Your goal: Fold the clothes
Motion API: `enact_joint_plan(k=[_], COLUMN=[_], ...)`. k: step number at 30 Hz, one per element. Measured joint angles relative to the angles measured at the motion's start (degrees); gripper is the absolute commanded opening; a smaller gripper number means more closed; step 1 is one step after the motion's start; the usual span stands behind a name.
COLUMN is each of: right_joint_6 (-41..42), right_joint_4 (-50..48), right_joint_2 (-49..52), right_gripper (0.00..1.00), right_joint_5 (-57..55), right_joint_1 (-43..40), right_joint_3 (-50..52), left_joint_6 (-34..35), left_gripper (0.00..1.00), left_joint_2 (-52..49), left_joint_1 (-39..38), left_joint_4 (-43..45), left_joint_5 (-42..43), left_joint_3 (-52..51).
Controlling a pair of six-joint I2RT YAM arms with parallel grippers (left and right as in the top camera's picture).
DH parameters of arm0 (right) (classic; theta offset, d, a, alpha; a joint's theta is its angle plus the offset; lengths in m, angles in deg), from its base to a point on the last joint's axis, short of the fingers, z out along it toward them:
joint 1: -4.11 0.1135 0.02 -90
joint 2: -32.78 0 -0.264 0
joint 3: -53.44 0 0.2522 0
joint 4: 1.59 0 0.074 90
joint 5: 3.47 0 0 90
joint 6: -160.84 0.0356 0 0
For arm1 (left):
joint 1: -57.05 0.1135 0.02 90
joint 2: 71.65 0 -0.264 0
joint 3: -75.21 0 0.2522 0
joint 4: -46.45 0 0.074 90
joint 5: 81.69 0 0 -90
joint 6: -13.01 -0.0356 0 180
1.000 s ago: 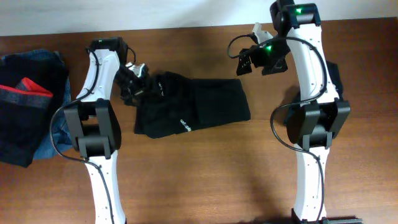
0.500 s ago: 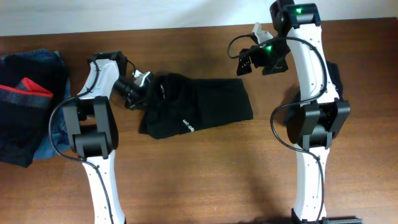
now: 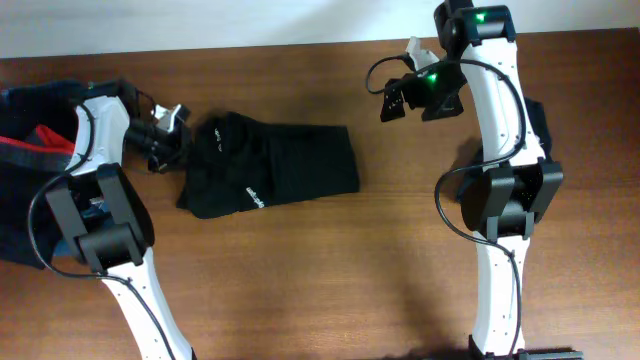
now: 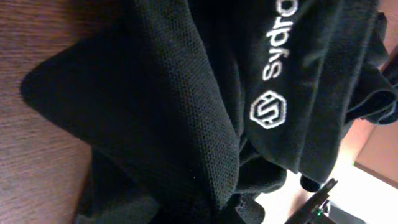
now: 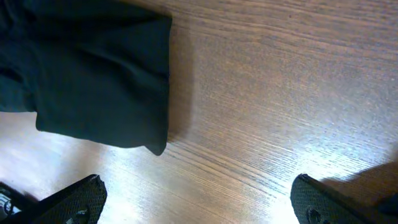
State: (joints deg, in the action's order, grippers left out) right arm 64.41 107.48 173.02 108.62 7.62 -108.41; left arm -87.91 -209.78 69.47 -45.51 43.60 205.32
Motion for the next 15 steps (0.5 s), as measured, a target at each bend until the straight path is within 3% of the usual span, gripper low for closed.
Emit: enact_joint_plan(k=[8, 15], right_joint_6=[0.0, 0.0], right_joint_4=[0.3, 1.7], right_joint_2=[0.0, 0.0], right_gripper=[1.0, 0.99], right_joint_5=[0.0, 0.0], right_joint_1=[0.0, 0.0], right_joint_3=[0.0, 0.0], left_joint_6=[0.9, 2.8], left_gripper=[0.01, 0.01], left_joint_2=[4.3, 7.8], left_joint_1=[-4.7, -19.7], left_joint_4=[-0.2, 1.4], left_joint_5=[-1.2, -5.7], left_joint_3=[5.7, 13.9])
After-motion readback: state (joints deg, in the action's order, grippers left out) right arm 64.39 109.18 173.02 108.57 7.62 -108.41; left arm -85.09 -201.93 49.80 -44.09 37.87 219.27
